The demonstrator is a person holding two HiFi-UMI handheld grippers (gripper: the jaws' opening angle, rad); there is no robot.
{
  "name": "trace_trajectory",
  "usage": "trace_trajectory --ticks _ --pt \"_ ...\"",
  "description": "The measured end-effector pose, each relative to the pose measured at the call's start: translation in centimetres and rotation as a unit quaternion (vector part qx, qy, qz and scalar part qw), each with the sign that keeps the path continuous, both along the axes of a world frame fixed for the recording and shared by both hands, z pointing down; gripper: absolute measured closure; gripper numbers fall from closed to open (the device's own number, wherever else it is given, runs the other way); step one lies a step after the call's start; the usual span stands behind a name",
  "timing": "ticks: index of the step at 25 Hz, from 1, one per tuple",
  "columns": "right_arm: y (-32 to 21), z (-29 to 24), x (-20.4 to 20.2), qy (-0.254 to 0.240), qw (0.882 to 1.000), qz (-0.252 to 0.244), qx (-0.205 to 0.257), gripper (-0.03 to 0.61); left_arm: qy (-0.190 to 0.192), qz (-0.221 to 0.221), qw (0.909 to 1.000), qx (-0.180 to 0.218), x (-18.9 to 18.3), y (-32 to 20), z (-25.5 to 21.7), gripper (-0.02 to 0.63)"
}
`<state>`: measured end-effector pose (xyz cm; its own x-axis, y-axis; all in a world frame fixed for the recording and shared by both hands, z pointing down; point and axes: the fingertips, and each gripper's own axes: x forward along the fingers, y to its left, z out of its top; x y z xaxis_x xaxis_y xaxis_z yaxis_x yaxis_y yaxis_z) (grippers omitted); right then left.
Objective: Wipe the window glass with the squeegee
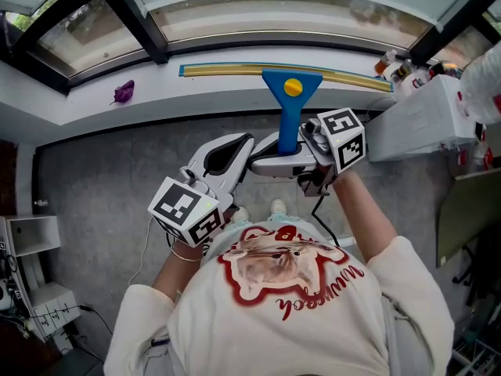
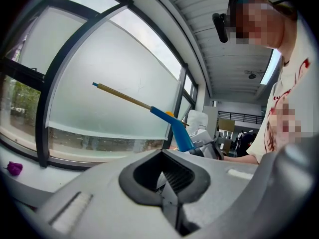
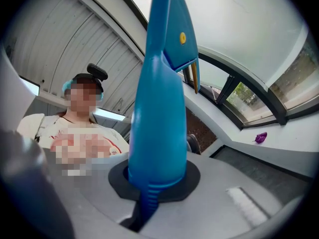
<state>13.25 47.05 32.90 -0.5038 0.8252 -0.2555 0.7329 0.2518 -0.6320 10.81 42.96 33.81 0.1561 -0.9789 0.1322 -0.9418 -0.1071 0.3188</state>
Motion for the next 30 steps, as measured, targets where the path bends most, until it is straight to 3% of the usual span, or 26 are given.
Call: trace_trajectory --ticks 10,17,30 --pt "-0.2 -0.5 0.1 -0.013 1.0 0.011 0.004 0.551 -0.036 -0.013 0.9992 -0.005 -0.3 -0.7 -0.2 0.607" --pt "-0.4 -0.5 0.1 -0.016 0.999 0.022 0.024 0.551 -0.037 -0.034 0.9987 0.001 -0.6 -0.9 -0.7 0.608" --pt "-0.5 -1.5 0.2 -0.04 0.998 0.026 0.038 0.551 -0.032 -0.033 0.9989 0.007 -0.5 -1.2 -1.6 0.609"
